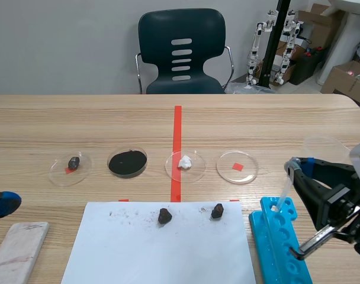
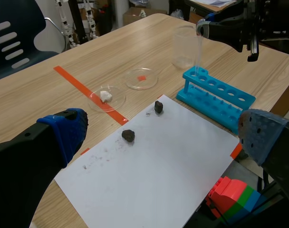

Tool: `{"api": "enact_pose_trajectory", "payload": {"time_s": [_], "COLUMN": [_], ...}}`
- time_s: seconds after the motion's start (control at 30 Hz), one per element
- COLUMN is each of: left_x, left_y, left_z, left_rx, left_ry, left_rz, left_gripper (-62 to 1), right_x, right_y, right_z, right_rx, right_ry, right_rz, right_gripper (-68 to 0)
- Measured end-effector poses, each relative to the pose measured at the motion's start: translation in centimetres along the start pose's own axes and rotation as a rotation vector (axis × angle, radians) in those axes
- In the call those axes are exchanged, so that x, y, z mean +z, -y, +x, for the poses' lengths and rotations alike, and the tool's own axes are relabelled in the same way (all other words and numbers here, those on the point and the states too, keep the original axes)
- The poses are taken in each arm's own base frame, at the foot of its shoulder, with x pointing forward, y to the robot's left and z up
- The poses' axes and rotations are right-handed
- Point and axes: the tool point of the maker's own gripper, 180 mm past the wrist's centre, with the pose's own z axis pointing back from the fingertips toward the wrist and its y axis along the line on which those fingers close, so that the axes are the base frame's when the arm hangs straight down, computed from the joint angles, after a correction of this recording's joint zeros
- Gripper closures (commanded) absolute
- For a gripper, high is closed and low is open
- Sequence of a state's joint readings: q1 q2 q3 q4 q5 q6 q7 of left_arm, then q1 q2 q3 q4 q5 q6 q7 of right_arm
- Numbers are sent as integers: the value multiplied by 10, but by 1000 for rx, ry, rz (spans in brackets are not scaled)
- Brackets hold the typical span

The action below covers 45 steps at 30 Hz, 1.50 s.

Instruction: Pick up the dropper by the top with the right hand

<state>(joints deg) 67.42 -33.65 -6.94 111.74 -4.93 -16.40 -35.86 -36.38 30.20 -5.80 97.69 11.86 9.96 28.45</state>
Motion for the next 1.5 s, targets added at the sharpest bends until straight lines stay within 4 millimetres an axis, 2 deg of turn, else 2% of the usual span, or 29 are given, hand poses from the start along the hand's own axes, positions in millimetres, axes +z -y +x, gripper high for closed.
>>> {"api": "enact_pose_trajectory", "payload": {"time_s": [0.97,1.5], "left_x": [0,0], "left_y": [0,0], "left_z": [0,0], "left_rx": [0,0], "left_ry": [0,0], "left_rz": [0,0], "left_gripper": [-623,-623], "right_x": [25,25], "right_y": [1,0], "right_z": [79,82], "right_rx": [72,68], "right_ry": [113,118], "right_rz": [-11,-9], "right_gripper": [-10,-10]}}
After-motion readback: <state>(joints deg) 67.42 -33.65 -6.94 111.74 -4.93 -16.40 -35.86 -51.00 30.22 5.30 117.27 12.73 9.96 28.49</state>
